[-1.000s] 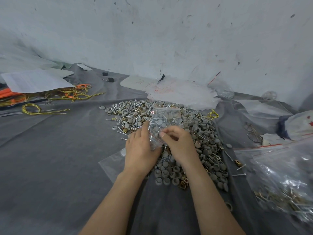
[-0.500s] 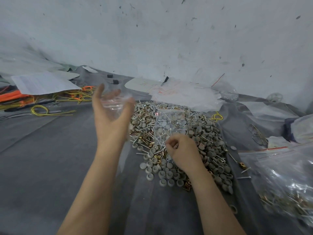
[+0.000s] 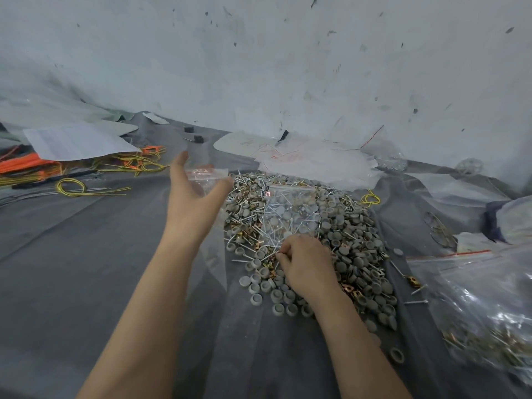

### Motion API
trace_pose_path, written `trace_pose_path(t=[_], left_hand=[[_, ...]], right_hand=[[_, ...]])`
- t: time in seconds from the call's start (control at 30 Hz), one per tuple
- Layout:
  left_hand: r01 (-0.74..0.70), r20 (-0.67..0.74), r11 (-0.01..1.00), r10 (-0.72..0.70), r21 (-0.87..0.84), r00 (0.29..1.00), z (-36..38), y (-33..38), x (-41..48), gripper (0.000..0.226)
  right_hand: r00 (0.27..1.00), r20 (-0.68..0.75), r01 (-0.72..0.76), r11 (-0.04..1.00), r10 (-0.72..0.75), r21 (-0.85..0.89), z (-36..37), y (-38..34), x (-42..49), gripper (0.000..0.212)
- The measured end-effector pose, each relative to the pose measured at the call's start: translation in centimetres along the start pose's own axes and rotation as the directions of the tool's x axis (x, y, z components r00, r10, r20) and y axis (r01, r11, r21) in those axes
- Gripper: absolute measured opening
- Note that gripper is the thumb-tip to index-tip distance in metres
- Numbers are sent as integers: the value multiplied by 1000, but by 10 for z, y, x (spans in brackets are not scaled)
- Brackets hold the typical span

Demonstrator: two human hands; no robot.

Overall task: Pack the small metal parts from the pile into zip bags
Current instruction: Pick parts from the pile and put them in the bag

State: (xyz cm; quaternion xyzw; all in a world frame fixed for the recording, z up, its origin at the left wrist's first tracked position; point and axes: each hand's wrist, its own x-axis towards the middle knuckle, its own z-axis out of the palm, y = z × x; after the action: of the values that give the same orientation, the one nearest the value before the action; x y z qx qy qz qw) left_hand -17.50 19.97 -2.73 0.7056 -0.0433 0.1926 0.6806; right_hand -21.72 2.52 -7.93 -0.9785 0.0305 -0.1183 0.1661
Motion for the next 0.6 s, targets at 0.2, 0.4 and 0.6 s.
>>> trace_pose_path(t=[0.2,0.4,0.6], left_hand=[[-215,102,829,189,516,977,0,-2,-1,85],[-291,394,637,-23,714,919,35,-31,-29,101],[-381,480,637,20,670,877,46,-40,-40,99]], right_hand=[[999,-40,-3,999,4,48,-1,1,1,16],[994,-90,-22,908,65,418,-8,11,4,22],[994,-51,-44,753,102,657,-17,14,8,21]])
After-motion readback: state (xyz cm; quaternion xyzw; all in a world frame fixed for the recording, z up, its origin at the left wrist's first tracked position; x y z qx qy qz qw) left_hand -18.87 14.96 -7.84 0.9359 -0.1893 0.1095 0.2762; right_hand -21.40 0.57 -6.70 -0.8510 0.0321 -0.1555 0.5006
